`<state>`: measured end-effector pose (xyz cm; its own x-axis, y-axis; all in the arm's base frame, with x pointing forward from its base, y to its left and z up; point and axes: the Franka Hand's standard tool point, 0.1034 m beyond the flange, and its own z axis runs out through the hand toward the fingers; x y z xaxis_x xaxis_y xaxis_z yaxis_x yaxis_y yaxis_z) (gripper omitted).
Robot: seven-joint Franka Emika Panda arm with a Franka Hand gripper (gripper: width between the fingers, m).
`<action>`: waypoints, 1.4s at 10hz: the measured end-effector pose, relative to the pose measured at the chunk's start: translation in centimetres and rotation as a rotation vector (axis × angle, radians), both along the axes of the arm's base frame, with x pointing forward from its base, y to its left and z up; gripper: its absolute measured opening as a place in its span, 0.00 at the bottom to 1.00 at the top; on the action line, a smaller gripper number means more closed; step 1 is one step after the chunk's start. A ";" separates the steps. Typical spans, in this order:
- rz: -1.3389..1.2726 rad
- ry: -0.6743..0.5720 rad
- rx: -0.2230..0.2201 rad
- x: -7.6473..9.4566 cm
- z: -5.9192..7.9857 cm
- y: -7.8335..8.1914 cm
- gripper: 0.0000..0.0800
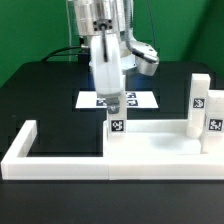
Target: Assemble desk
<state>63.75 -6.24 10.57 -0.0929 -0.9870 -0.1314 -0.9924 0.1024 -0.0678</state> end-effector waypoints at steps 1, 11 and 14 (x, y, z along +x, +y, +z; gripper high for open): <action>-0.103 0.010 0.015 0.0 0.0 0.1 0.36; 0.644 -0.068 -0.113 0.5 0.1 0.7 0.81; 1.093 -0.101 -0.156 0.7 0.4 0.7 0.81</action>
Offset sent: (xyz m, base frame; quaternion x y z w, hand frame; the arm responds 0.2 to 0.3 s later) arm 0.0000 0.0000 0.0000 0.0000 0.0000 -0.0650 0.9979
